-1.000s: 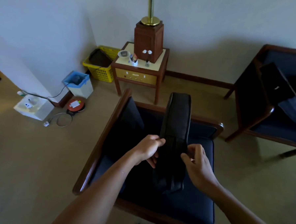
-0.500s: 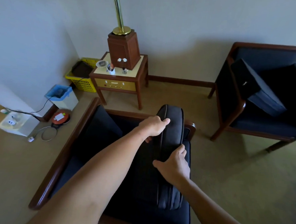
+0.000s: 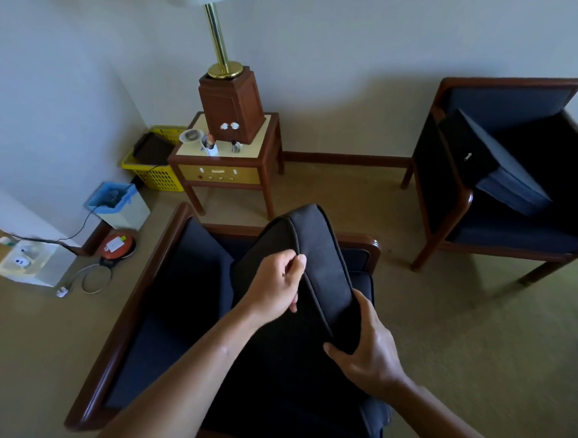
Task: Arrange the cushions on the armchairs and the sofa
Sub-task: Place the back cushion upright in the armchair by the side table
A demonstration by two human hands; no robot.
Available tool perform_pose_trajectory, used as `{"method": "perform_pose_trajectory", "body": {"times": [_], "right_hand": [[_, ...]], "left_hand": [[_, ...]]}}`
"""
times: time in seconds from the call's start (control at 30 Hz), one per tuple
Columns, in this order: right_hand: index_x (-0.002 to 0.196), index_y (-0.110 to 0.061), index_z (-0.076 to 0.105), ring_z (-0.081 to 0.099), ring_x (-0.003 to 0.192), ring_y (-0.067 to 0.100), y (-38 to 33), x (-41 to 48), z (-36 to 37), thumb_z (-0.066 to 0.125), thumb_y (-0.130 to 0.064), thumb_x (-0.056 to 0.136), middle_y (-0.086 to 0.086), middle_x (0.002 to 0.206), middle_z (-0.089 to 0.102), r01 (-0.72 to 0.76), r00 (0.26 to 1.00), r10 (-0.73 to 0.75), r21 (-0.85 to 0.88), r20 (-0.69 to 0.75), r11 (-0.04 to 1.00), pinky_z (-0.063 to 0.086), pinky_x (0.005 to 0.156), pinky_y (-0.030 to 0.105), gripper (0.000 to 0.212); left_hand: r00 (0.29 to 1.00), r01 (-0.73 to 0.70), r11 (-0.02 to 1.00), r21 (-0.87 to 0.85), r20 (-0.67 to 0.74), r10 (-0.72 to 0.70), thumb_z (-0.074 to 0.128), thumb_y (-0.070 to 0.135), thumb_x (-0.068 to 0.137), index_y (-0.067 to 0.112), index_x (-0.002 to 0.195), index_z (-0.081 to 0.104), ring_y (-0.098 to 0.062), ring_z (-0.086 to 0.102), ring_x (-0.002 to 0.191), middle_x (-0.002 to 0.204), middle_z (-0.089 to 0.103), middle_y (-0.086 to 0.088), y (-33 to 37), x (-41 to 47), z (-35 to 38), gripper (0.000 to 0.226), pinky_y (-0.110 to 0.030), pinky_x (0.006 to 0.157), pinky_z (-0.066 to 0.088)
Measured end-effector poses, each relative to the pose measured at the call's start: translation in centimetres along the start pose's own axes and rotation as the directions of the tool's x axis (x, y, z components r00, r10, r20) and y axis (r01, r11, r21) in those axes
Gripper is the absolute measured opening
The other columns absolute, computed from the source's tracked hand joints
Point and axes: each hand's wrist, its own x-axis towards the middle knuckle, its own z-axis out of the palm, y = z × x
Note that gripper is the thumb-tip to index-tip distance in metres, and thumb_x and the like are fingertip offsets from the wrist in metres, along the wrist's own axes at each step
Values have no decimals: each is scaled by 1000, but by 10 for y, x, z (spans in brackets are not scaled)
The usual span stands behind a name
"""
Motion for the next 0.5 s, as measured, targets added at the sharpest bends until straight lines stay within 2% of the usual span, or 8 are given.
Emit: {"method": "perform_pose_trajectory", "body": {"times": [0.1, 0.17, 0.23, 0.3, 0.37, 0.43, 0.47, 0.5], "right_hand": [[152, -39, -2, 48, 119, 7, 18, 0, -10, 83, -51, 69, -11, 140, 40, 41, 992, -30, -94, 122, 995, 49, 103, 34, 119], [153, -37, -6, 52, 120, 14, 32, 8, -12, 80, -57, 65, -3, 146, 40, 59, 990, -36, -163, 138, 985, 52, 99, 35, 125], [154, -34, -4, 52, 124, 19, 40, 18, -12, 81, -61, 61, -1, 147, 38, 24, 991, 0, -177, 136, 984, 54, 98, 39, 129], [153, -32, 0, 50, 128, 21, 47, 29, -11, 82, -65, 55, 2, 147, 38, -16, 992, 36, -166, 120, 986, 53, 101, 41, 133], [152, -31, 2, 48, 129, 23, 55, 35, -13, 84, -68, 51, 3, 146, 39, -48, 993, 63, -148, 101, 988, 52, 101, 43, 135], [153, -31, 4, 46, 131, 22, 58, 38, -19, 87, -66, 51, 1, 148, 37, -68, 995, 76, -122, 63, 990, 51, 102, 45, 136], [153, -31, 5, 45, 132, 21, 56, 40, -23, 88, -64, 52, -1, 148, 36, -69, 997, 72, -86, 31, 994, 50, 102, 44, 135], [153, -33, 7, 45, 131, 19, 51, 44, -28, 90, -60, 54, -2, 148, 36, -60, 998, 60, -39, -10, 997, 50, 102, 43, 132]], "left_hand": [[994, -80, 997, -1, -71, 79, 49, 32, 109, 10, 70, 47, -18, 52, 36, 45, 49, -6, 0, -32, 22, 45, -42, 43, 43], [987, -138, 985, 106, -65, 145, 47, 40, 106, 18, 67, 40, -20, 50, 40, 47, 47, -3, -12, -43, 42, 45, -38, 45, 35], [982, -186, 948, 260, 25, 186, 43, 44, 104, 21, 69, 40, -30, 57, 51, 54, 55, -6, -27, -45, 60, 42, -39, 50, 39], [976, -206, 914, 349, 145, 165, 40, 47, 105, 17, 72, 46, -35, 63, 61, 62, 63, -9, -31, -42, 72, 45, -46, 57, 49], [968, -222, 940, 258, 172, 181, 46, 41, 104, 12, 72, 51, -28, 60, 60, 62, 60, -5, -24, -34, 67, 43, -46, 60, 49], [951, -306, 933, 190, 16, 309, 60, 24, 93, 14, 71, 53, -20, 56, 65, 68, 54, 3, -22, -20, 42, 26, -38, 63, 47], [929, -342, 901, 266, -48, 367, 65, 17, 83, 15, 79, 58, -19, 57, 78, 81, 57, 3, -26, -8, 27, 9, -38, 71, 48], [928, -330, 862, 385, -36, 371, 68, 12, 74, 16, 98, 62, -23, 58, 98, 102, 58, -1, -31, 8, 13, 26, -39, 86, 49]]}}
